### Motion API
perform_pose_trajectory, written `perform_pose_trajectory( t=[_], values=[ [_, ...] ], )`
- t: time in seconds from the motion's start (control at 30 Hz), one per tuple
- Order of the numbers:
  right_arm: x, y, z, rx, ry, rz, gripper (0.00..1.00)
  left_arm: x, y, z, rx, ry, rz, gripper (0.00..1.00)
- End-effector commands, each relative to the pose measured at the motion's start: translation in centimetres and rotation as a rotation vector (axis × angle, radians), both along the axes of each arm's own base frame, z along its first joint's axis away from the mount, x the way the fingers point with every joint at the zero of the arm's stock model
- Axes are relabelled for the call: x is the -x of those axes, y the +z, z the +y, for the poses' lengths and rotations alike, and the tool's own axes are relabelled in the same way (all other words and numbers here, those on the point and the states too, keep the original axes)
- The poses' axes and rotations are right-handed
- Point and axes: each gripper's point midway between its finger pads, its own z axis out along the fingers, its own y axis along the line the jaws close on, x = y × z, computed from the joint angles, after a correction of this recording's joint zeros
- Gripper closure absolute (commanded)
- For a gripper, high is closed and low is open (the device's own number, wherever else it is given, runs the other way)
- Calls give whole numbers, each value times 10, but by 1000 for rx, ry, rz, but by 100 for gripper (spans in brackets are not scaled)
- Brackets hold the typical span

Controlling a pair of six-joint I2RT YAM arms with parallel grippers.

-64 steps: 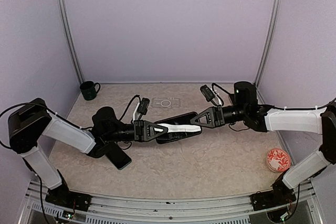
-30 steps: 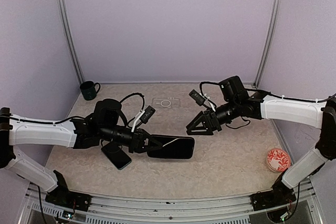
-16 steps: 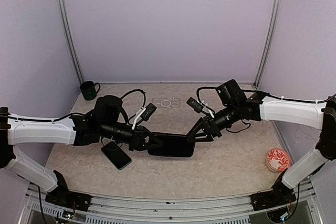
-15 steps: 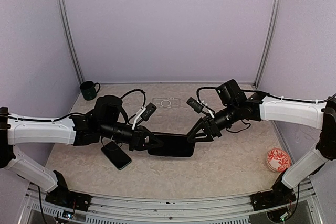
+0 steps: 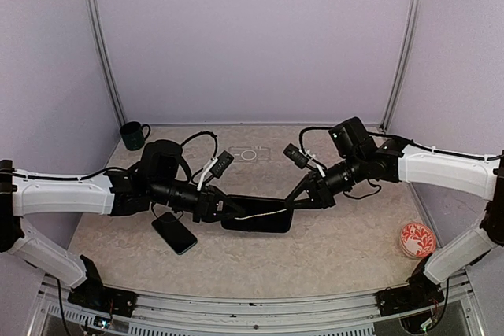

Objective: Put the phone into the phone case
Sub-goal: Press the phone onto the phone case.

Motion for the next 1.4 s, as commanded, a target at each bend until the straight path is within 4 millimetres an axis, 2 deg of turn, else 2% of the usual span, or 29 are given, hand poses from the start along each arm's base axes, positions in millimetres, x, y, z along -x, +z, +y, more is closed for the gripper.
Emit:
perform_pose_trajectory(
  t=[0.0,0.07,0.4,0.5,0.7,1.03,1.37],
  values=[
    [-3,8,-3,18,-49,-59,95,-9,33,-7,88,10,-48,100],
    [-4,10,-2,23,-56,-75,100,-10,33,-7,89,17,-45,100],
    [-3,4,4,113,-94,-167,100,-13,39,-2,101,57,-49,100],
    [-7,10,3,107,-116,-191,95,-13,40,-1,99,65,-48,100],
    [-10,27,-2,82,-155,-244,92,-15,38,1,92,83,-43,100],
    [-10,45,-11,64,-185,-299,87,-14,41,-1,95,79,-42,100],
    [-5,48,-6,55,-141,-277,69,-10,47,-1,88,61,-65,100]
  ],
)
